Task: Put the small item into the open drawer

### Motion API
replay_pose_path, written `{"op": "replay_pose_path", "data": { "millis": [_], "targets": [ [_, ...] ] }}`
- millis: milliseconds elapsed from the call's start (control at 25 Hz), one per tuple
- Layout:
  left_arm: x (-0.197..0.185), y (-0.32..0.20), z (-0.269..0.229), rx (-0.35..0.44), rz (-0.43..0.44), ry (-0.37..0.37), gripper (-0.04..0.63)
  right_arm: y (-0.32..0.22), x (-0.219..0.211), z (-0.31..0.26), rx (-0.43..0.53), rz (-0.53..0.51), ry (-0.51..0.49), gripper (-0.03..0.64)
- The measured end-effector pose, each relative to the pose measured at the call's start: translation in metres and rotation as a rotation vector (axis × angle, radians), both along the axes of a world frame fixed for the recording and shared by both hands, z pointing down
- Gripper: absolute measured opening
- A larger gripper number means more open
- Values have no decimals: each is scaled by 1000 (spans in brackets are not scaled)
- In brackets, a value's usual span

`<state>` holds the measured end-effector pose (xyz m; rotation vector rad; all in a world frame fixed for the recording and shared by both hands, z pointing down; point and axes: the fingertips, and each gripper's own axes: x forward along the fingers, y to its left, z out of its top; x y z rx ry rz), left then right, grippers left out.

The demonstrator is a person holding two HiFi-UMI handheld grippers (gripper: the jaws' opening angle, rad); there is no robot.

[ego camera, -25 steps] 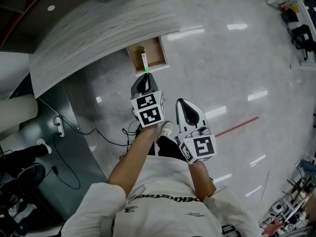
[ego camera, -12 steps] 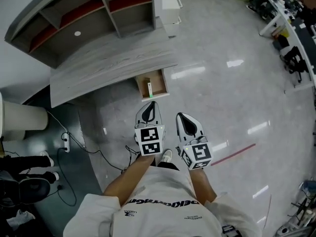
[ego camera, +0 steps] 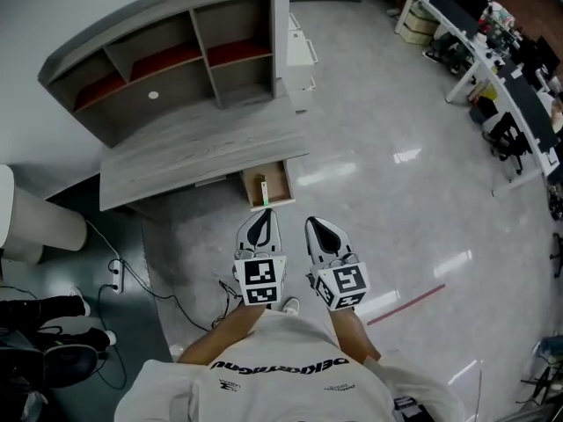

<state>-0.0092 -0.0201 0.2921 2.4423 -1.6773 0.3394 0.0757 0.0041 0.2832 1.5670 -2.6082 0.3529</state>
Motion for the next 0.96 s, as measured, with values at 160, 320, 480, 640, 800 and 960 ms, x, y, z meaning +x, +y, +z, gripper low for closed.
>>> {"op": "replay_pose_path", "data": {
  "millis": [160, 320, 480, 640, 800, 960],
  "targets": [
    [-8, 7, -19, 35, 0, 5, 15, 3, -11, -20, 32, -17, 3, 29],
    [-7, 20, -32, 67, 11, -1, 15, 11, -17, -32, 54, -21, 1, 29],
    [-4, 26, -38, 86, 13, 3, 15, 13, -18, -39, 70, -24, 6, 29],
    [-8, 29, -41, 94, 8, 11, 15, 14, -21, -43, 80, -25, 12, 29],
    [-12, 31, -44, 101, 2, 17, 15, 13, -23, -48, 95, -30, 19, 29],
    [-12, 23, -50, 123, 5, 23, 15, 1, -26, -57, 123, -38, 26, 29]
  ]
}}
